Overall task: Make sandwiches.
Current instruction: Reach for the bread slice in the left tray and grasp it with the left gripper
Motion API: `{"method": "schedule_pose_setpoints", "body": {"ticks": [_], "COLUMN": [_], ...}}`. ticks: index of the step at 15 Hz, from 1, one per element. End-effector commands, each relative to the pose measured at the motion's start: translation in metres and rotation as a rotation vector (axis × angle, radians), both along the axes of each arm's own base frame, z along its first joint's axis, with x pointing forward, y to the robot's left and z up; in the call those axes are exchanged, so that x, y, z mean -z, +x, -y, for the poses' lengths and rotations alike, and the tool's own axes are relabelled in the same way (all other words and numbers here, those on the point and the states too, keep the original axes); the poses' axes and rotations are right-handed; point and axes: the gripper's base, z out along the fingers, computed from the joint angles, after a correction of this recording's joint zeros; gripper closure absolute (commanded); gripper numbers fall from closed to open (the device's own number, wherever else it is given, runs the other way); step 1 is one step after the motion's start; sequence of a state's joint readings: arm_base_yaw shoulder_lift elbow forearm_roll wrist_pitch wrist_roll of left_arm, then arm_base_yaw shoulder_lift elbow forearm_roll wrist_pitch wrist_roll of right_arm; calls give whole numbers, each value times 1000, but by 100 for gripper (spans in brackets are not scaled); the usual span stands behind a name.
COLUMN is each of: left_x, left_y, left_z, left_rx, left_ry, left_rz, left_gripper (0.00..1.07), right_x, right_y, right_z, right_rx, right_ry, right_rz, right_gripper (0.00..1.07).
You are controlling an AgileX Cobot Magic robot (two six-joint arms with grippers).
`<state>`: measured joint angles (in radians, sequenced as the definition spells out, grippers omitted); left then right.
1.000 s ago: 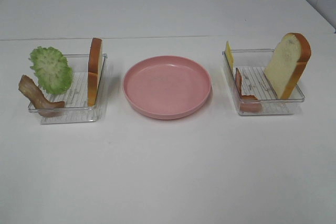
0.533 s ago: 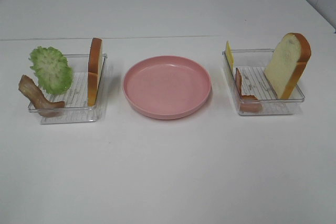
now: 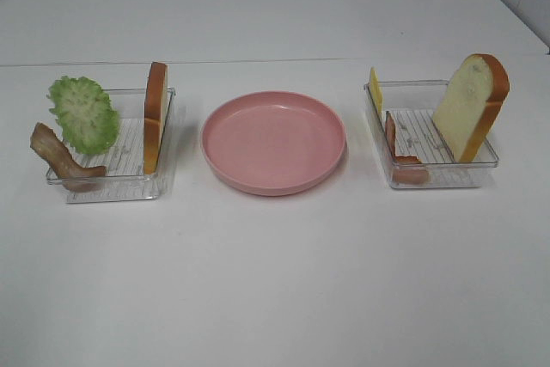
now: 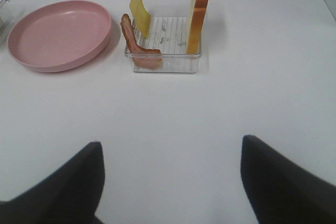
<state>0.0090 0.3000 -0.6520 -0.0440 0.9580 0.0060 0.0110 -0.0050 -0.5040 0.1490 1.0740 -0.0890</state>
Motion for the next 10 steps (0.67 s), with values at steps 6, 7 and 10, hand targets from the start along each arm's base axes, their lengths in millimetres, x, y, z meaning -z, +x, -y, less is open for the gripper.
{"method": "schedule_pose_setpoints", "body": {"ticks": [6,7,10], "left_x": [-37,-36,-31], "left_y": [116,124,171], "left_z": [9,10,12], "left_rx": [33,33,37], "left_ry": [-158,-166,-192], "left_rz": [-165,-185,-328], "left_gripper": [30,30,30], "right_x": [0,0,0], "right_y": [-1,-1,-1], "right_z": [0,0,0], "right_rx": [3,3,3], "right_ry": [-11,-11,-11], "right_rz": [28,28,28], "right_gripper": [37,37,37]}}
